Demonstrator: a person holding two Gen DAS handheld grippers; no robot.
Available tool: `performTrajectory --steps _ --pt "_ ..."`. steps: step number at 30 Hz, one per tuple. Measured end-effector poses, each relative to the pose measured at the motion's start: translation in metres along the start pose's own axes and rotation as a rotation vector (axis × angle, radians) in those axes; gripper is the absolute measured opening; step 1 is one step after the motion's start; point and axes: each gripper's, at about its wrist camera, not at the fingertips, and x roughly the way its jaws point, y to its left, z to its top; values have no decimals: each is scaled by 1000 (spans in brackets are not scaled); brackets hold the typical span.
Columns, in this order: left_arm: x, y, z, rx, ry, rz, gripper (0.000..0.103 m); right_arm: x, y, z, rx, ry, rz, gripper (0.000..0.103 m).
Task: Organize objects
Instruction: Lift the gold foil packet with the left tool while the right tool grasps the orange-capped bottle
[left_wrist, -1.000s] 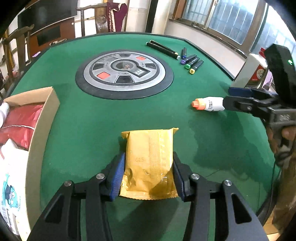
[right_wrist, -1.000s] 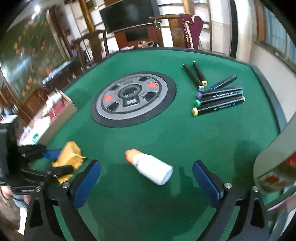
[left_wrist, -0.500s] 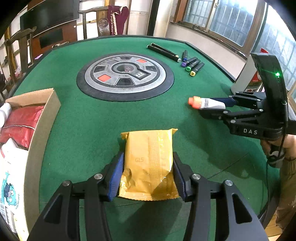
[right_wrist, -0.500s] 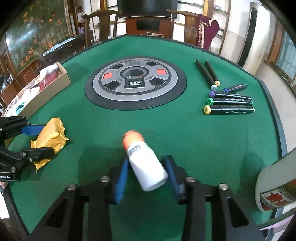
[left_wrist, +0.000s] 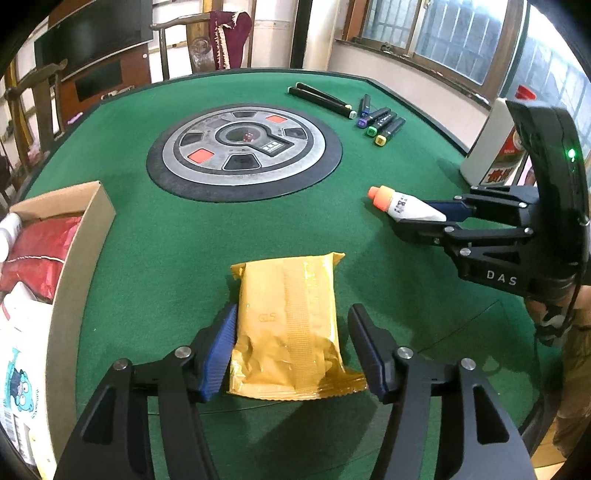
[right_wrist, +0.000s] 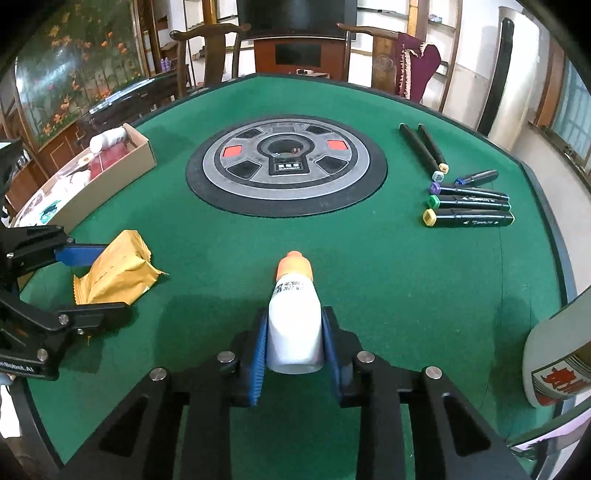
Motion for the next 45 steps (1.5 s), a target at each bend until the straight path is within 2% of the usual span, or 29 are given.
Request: performTrajectory --steps 3,4,8,10,15,18,28,45 --pt "-1 -2 -2 -7 -16 24 56 -1 1 -2 2 -12 -9 29" --pt "-2 -1 -3 -12 -20 42 49 -1 2 -3 1 -19 -17 29" --pt "-4 5 -4 -50 -31 32 44 -1 5 -3 22 -33 -44 28" --pt "-5 7 -4 -57 -32 31 44 -1 6 -2 42 -38 -51 28" --pt "-8 9 -5 -78 -36 48 44 -1 23 2 64 -45 37 28" --pt "-10 11 -7 -79 -34 70 43 -2 32 3 78 -52 56 28" --pt "-20 13 -12 -63 -52 160 43 -8 46 0 118 -105 65 29" --pt "-23 13 -12 -40 -48 217 44 -13 47 -1 137 -133 87 29"
